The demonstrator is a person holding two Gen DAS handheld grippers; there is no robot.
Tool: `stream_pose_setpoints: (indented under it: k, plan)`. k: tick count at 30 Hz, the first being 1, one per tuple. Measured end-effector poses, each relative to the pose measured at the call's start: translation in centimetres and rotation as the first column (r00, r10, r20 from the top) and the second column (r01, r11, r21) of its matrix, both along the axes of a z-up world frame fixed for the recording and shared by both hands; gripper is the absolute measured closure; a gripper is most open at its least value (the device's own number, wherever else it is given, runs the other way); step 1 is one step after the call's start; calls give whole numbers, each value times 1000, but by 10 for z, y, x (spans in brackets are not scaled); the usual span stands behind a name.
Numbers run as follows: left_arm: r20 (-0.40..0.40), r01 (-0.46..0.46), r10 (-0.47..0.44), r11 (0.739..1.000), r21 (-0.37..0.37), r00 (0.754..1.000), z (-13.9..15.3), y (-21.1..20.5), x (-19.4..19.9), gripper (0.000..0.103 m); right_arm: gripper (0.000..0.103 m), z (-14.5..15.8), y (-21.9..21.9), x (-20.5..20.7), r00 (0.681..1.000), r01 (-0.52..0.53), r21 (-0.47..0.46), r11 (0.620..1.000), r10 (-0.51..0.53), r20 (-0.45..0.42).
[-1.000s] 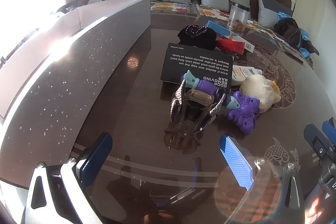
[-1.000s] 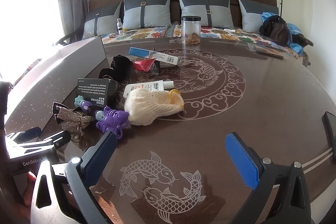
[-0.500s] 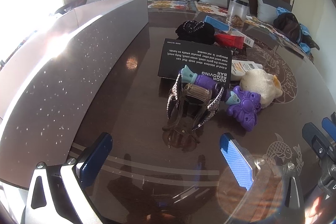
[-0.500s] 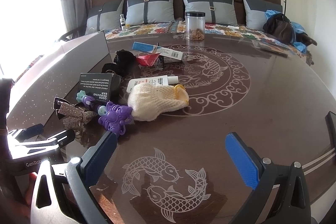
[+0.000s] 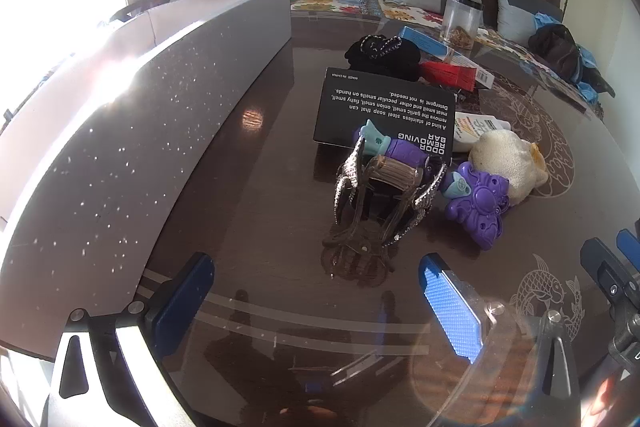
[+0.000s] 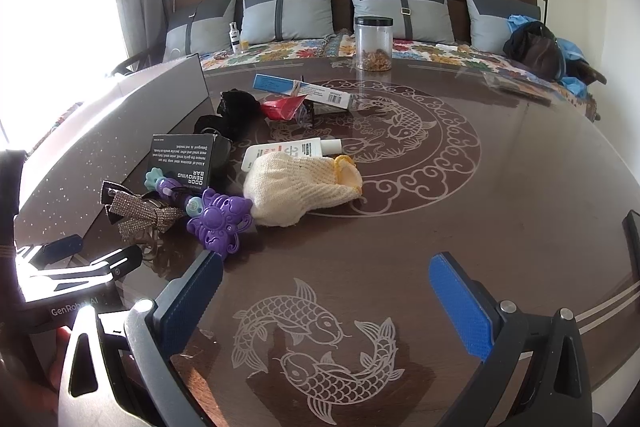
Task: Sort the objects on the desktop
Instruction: 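Grasp the cream mesh bag with the right tool while the left tool grasps the hair claw clip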
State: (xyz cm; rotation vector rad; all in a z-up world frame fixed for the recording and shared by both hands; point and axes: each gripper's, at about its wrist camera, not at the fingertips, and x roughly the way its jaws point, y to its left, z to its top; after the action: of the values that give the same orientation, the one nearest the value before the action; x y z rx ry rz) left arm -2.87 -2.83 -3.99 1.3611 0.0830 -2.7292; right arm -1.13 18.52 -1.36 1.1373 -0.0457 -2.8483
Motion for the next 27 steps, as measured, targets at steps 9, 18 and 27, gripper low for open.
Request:
stream_pose_setpoints:
  k: [9,18,27]
  plan:
    - [-1,-10,10,1000,14,1000,0,-3,-1,0,0,-13,9,-35,994,14,-95,995,-4,107]
    - [13,-29,28,999,20,1000,-2,-9,-2,0,0,-31,-10,-125,966,83,-204,975,-28,258]
    - [7,14,-14,1000,6,1000,-3,4,-3,0,15,-34,4,-100,969,-49,-27,998,54,240]
